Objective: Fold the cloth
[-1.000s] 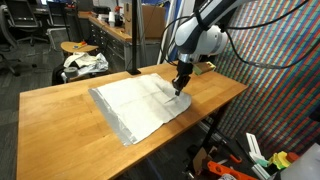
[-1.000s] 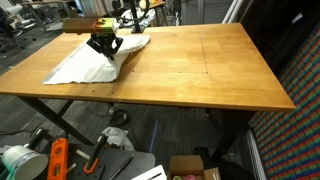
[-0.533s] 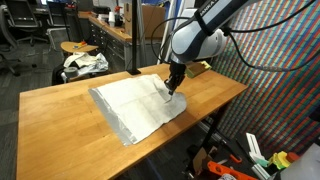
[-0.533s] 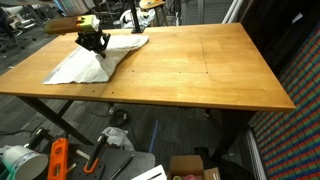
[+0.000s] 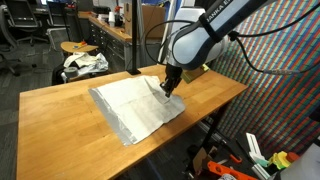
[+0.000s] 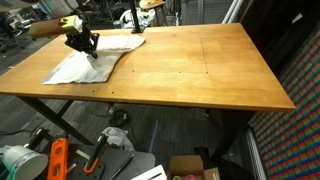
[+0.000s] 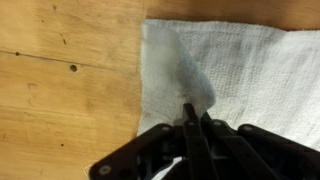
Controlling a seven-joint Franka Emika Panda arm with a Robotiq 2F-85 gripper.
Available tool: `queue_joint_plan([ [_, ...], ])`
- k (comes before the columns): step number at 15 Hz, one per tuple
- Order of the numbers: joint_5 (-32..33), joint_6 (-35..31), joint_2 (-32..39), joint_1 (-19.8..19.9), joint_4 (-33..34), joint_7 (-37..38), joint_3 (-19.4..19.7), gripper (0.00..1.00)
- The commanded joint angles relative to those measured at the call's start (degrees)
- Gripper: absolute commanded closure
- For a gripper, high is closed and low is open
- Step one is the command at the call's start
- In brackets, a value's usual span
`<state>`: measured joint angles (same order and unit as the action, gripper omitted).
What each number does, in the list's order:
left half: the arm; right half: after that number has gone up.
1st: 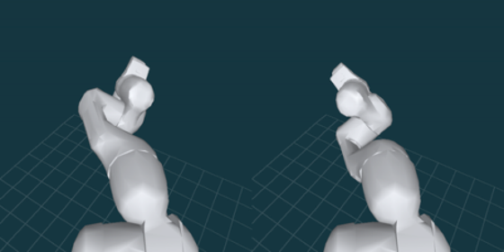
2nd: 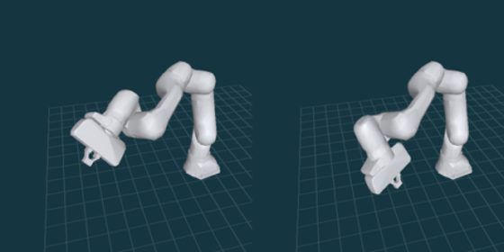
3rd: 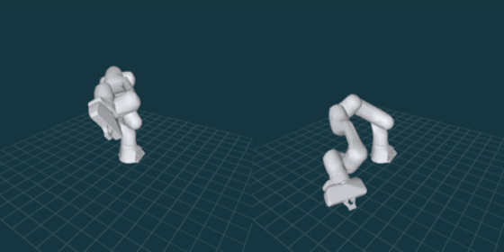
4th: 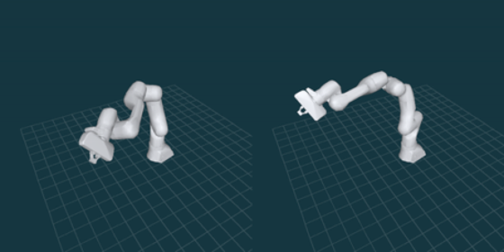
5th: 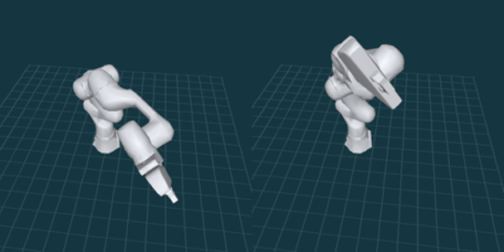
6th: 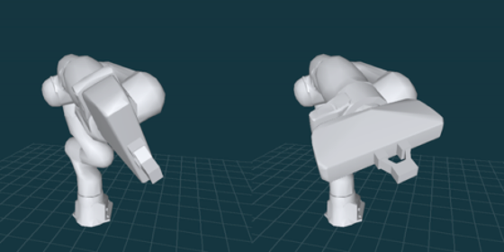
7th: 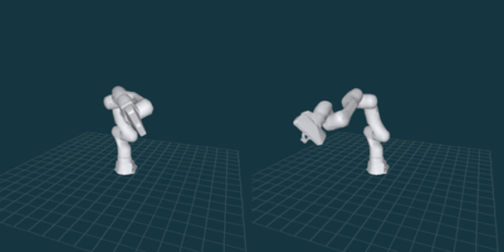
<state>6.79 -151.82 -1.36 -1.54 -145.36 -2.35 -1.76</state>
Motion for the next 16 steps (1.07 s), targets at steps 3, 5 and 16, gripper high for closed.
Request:
queue_joint_plan([
  [3,3.43,-3.41,-3.89,-1.51,-3.59,6.96,-2.31,0.94],
  [5,4.18,-4.51,-4.06,-1.95,-4.05,9.46,-3.26,0.94],
  [16,13.59,-7.43,-3.85,-2.87,-5.19,23.98,-7.86,0.94],
])
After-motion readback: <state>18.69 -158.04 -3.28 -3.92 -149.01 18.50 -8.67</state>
